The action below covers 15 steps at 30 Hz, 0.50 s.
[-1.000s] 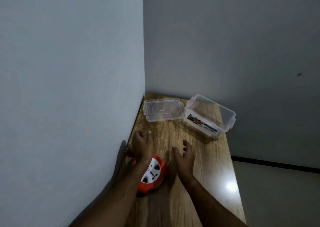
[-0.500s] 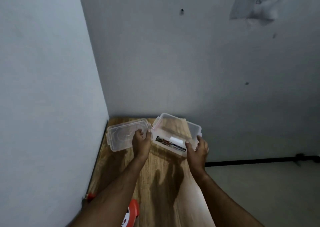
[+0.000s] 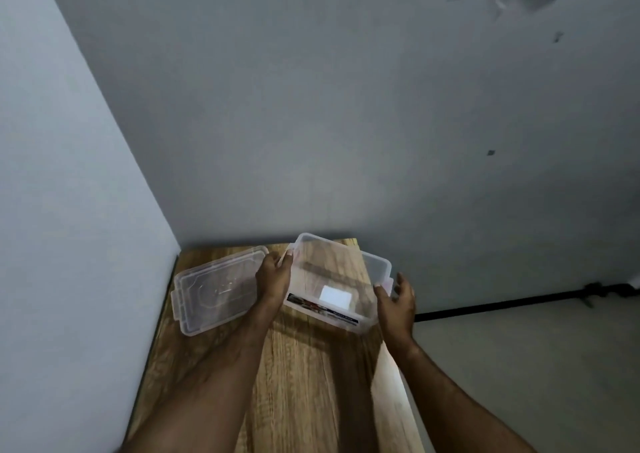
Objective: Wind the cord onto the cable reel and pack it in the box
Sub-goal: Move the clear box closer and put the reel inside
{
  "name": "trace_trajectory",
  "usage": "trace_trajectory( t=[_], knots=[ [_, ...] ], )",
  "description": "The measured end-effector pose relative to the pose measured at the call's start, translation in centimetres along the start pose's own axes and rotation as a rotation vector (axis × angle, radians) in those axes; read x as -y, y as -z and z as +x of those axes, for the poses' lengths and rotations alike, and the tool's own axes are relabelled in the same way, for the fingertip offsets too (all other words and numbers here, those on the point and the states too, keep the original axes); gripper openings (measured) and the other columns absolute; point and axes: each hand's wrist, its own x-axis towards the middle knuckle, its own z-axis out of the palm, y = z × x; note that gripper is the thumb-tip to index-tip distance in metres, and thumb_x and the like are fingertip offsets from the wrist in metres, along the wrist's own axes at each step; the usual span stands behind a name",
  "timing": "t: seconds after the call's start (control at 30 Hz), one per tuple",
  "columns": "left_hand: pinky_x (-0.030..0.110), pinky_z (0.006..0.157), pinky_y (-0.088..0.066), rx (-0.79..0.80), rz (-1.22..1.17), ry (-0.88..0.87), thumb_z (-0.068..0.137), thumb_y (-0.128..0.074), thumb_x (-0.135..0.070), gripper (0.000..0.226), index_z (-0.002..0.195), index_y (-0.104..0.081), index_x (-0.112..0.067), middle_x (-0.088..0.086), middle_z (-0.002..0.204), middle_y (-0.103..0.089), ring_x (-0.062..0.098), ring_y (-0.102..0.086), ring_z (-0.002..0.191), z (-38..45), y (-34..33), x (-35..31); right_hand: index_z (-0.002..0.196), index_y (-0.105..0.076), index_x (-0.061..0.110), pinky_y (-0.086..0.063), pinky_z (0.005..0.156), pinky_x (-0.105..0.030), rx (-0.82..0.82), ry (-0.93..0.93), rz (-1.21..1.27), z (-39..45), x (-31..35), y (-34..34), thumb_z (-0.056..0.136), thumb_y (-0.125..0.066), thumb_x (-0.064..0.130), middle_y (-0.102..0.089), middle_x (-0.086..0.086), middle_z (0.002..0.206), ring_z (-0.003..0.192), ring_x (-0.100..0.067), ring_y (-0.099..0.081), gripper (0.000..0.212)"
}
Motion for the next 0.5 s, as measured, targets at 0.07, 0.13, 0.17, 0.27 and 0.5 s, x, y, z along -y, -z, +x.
trace_trajectory(
  t=[0.07,0.13,0.17,0.27,0.5],
  knots=[
    [0.034,0.086,-0.049,0.031,-0.023,0.022,0.103,-0.057,-0.042,0.044,0.130,-0.066,-0.008,0.010,0.127,-0.069,0.031,-0.064,0.114,1.2,-0.4,0.3,0.134,-0.055,0.019,-0.056,0.074,-0.027,0.032,-0.003,0.048,0.6,-0.2,-0.4,0.092,-0.071,0.014,-0.058,-0.006,0.127,0.112,-0.025,-0.062,0.045],
    [0.042,0.090,-0.057,0.062,-0.055,0.045,0.101,-0.058,-0.045,0.042,0.125,-0.070,-0.012,0.007,0.120,-0.072,0.031,-0.067,0.109,2.1,-0.6,0.6,0.124,-0.057,0.027,-0.058,0.073,-0.029,0.056,-0.007,0.070,1.1,-0.5,-0.8,0.092,-0.070,0.012,-0.062,-0.002,0.115,0.103,-0.022,-0.065,0.037],
    [0.045,0.091,-0.059,0.084,-0.070,0.051,0.100,-0.060,-0.048,0.042,0.122,-0.072,-0.014,0.006,0.115,-0.074,0.031,-0.069,0.106,2.4,-0.7,0.8,0.122,-0.057,0.027,-0.058,0.074,-0.031,0.062,-0.016,0.073,1.3,-0.6,-0.9,0.093,-0.069,0.012,-0.063,-0.001,0.112,0.102,-0.022,-0.065,0.035],
    [0.046,0.087,-0.061,0.120,-0.091,0.066,0.099,-0.060,-0.050,0.039,0.118,-0.073,-0.019,0.005,0.106,-0.076,0.030,-0.072,0.098,3.1,-1.1,1.4,0.117,-0.059,0.020,-0.058,0.074,-0.034,0.068,-0.056,0.088,1.9,-1.0,-1.4,0.095,-0.065,0.009,-0.065,-0.003,0.106,0.100,-0.026,-0.066,0.026],
    [0.046,0.085,-0.061,0.139,-0.138,0.072,0.103,-0.056,-0.043,0.030,0.112,-0.071,-0.019,0.008,0.104,-0.074,0.030,-0.072,0.096,2.2,-1.1,1.0,0.119,-0.061,0.014,-0.063,0.076,-0.040,0.114,-0.062,0.120,3.0,-0.9,-1.0,0.098,-0.062,0.009,-0.067,-0.009,0.111,0.100,-0.025,-0.068,0.022]
  ],
)
